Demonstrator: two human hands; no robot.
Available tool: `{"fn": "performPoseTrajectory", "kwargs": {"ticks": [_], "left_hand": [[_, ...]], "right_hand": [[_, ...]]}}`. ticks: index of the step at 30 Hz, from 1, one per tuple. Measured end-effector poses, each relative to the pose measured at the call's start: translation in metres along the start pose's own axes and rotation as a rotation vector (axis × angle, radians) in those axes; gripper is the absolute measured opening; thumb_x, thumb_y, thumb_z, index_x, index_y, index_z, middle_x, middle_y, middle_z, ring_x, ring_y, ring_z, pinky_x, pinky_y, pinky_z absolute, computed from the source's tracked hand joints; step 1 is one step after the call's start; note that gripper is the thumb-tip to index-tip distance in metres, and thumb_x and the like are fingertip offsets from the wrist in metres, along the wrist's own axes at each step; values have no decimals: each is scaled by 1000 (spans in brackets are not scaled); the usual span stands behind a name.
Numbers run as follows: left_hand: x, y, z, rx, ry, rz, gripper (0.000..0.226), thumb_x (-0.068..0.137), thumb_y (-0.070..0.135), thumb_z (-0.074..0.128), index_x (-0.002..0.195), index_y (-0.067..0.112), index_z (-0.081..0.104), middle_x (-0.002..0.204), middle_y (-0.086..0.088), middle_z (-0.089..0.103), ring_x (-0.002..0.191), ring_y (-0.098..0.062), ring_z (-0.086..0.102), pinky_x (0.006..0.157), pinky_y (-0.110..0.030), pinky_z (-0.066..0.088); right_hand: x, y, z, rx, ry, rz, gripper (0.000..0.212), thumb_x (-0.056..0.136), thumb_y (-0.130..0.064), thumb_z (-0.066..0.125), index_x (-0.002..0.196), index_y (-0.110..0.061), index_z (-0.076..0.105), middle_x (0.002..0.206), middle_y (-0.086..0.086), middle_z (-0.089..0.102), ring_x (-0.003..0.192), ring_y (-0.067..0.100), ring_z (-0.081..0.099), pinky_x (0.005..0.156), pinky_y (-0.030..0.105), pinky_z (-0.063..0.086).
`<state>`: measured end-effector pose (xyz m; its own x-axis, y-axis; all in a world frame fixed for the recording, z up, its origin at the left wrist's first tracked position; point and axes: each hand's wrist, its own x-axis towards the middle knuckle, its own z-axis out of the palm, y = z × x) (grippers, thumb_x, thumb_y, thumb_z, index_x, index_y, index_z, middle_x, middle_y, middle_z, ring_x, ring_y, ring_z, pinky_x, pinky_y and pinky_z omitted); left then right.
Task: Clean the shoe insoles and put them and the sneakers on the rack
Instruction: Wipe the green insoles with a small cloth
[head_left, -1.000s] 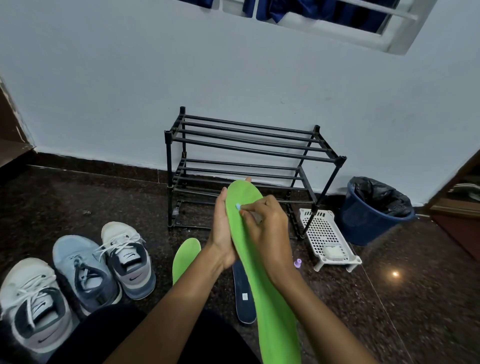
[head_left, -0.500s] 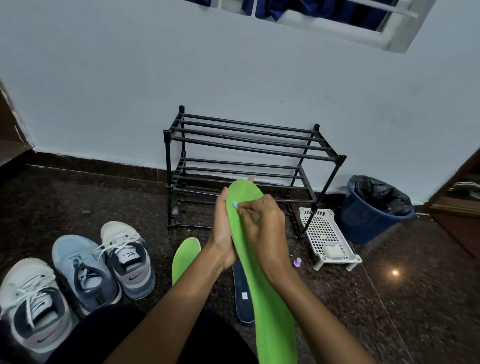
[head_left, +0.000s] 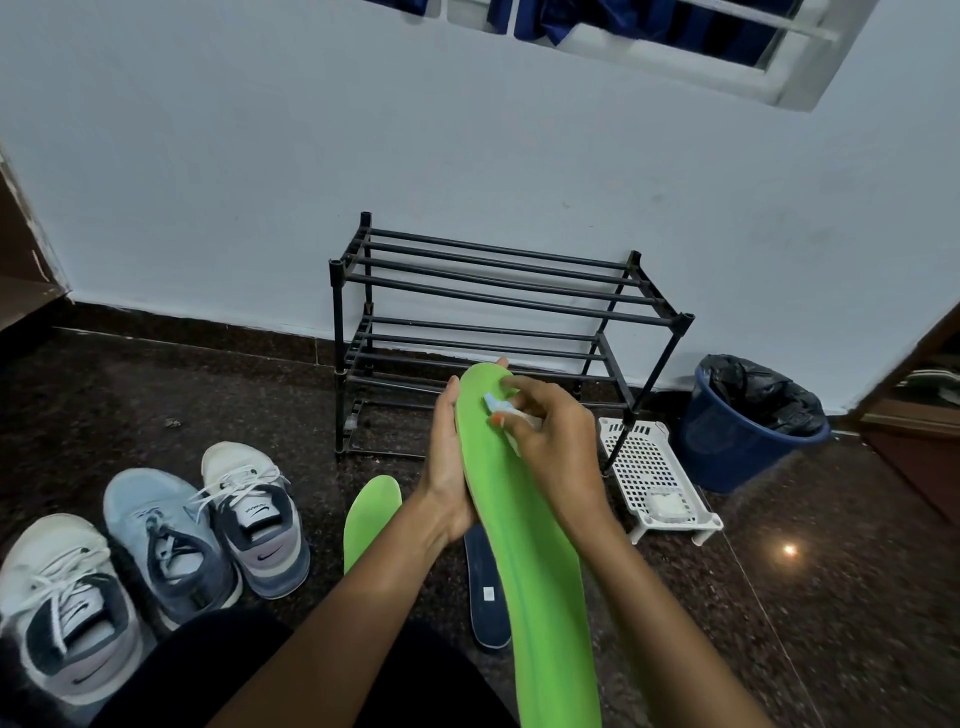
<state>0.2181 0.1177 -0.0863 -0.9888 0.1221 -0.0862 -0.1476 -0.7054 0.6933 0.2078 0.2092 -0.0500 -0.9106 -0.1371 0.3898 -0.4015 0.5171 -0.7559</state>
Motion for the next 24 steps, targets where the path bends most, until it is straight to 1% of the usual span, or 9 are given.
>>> {"fn": "performPoseTrajectory", "kwargs": {"ticks": [4, 6, 8, 11, 15, 17, 19, 21, 24], "left_hand": [[-2, -2, 0, 17, -5, -20, 63, 96, 54, 21, 101, 11, 66, 80, -7, 73, 68, -16, 70, 58, -25, 56], [-2, -3, 1, 16, 10, -24, 62, 96, 54, 21, 101, 13, 67, 82, -8, 73, 70, -17, 70, 59, -25, 56], [-1, -2, -1, 9, 20, -30, 61, 96, 54, 22, 105, 14, 66, 85, -8, 73, 72, -17, 70, 60, -26, 56], [0, -1, -3, -12, 36, -7, 58, 96, 55, 21, 120, 19, 61, 91, -8, 73, 75, -18, 70, 61, -28, 57], [2, 2, -6, -52, 44, 34, 54, 96, 56, 20, 122, 28, 59, 90, -7, 72, 76, -18, 69, 64, -29, 57], [3, 2, -7, -57, 45, 41, 56, 95, 57, 20, 122, 27, 59, 93, -10, 71, 77, -19, 69, 66, -29, 57], [4, 2, -7, -57, 41, 46, 56, 95, 57, 20, 124, 26, 58, 94, -12, 70, 78, -20, 68, 67, -30, 57], [5, 1, -7, -57, 31, 43, 56, 95, 57, 20, 125, 26, 57, 93, -11, 71, 77, -20, 69, 66, -29, 56], [4, 0, -8, -33, 8, 40, 55, 96, 55, 20, 122, 26, 59, 88, -7, 71, 74, -16, 68, 63, -27, 55]], "right_hand": [[4, -4, -4, 68, 45, -42, 30, 84, -1, 61, 113, -7, 62, 87, -4, 49, 80, -3, 48, 71, 1, 38], [5, -6, -3, 102, 78, -52, 20, 84, -3, 61, 103, -6, 64, 85, -10, 47, 80, -2, 48, 71, 2, 38], [4, -6, -1, 135, 107, -52, 13, 82, -5, 64, 90, -15, 61, 86, -12, 50, 81, 0, 51, 73, 7, 41], [-2, 0, 2, 163, 119, -24, 24, 80, -4, 66, 81, -23, 52, 87, -1, 59, 81, 11, 58, 72, 21, 47], [-17, 7, 4, 112, 85, -63, 23, 77, 5, 66, 81, -16, 57, 86, 2, 61, 79, -8, 56, 69, 4, 40], [-22, 10, 5, 21, 60, -115, 19, 77, 6, 65, 90, -7, 67, 91, -2, 58, 88, -20, 49, 76, -2, 36], [-26, 13, 6, -64, 48, -169, 19, 79, 8, 62, 96, 0, 69, 97, -1, 52, 93, -22, 44, 83, -4, 32], [-27, 13, 7, -149, 34, -200, 19, 82, 5, 60, 99, -1, 69, 98, -1, 52, 89, -10, 49, 83, 4, 39], [-24, 11, 7, -319, 102, -222, 15, 81, -4, 66, 94, -11, 71, 90, -1, 60, 81, 15, 56, 64, 29, 48]]}}
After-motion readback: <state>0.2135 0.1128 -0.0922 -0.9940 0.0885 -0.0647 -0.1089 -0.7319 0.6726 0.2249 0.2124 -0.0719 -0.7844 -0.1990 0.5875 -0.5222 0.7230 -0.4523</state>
